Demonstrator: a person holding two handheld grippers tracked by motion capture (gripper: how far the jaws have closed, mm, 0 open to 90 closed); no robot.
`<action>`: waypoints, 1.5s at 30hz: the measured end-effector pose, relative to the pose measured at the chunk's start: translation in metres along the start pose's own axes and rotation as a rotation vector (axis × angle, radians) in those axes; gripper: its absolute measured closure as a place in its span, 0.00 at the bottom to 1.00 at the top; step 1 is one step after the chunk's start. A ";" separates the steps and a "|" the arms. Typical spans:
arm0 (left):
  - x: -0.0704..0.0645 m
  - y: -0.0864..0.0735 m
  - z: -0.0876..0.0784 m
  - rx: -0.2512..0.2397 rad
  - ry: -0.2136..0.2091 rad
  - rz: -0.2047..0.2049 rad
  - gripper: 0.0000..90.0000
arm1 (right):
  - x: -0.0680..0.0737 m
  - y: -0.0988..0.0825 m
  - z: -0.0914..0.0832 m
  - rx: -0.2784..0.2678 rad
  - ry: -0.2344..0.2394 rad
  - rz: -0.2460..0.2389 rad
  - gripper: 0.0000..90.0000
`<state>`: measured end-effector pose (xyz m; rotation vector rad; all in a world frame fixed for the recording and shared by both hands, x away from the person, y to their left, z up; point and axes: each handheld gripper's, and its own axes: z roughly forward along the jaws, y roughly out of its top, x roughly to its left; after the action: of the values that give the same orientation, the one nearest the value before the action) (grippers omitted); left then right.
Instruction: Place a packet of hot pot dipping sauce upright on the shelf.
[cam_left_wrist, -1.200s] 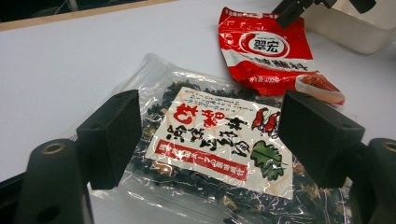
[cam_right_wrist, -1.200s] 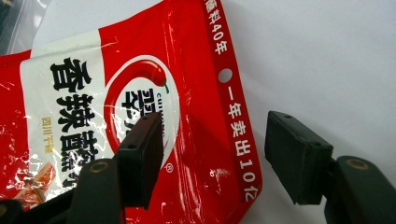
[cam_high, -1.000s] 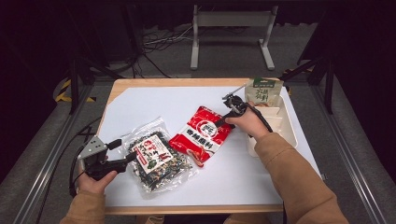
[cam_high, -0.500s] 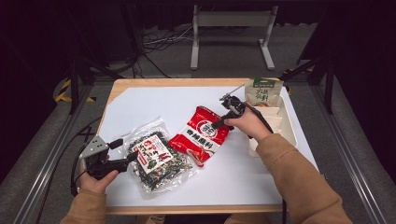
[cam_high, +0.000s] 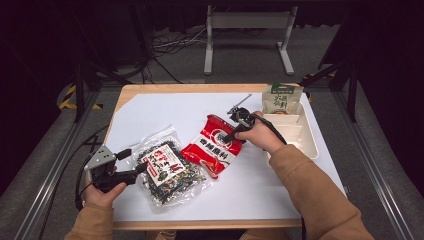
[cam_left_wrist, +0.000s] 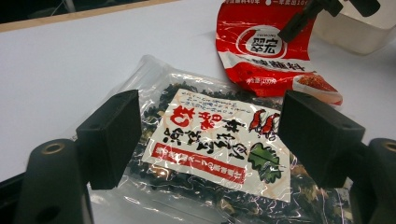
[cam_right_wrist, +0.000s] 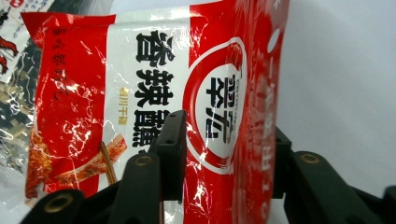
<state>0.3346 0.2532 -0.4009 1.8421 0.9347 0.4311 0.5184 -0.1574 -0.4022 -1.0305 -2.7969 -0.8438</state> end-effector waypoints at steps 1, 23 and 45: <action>0.000 0.000 0.000 0.000 0.000 0.000 0.25 | 0.000 0.000 0.001 0.007 -0.004 -0.011 0.73; 0.001 0.001 0.002 0.002 -0.005 -0.001 0.25 | -0.002 0.002 -0.014 -0.010 -0.004 -0.032 0.99; 0.000 0.003 0.005 0.003 -0.013 0.008 0.25 | 0.028 0.007 -0.068 -0.140 0.018 -0.074 0.99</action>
<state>0.3392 0.2499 -0.4008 1.8495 0.9202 0.4223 0.4911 -0.1708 -0.3347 -0.9364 -2.8106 -1.0658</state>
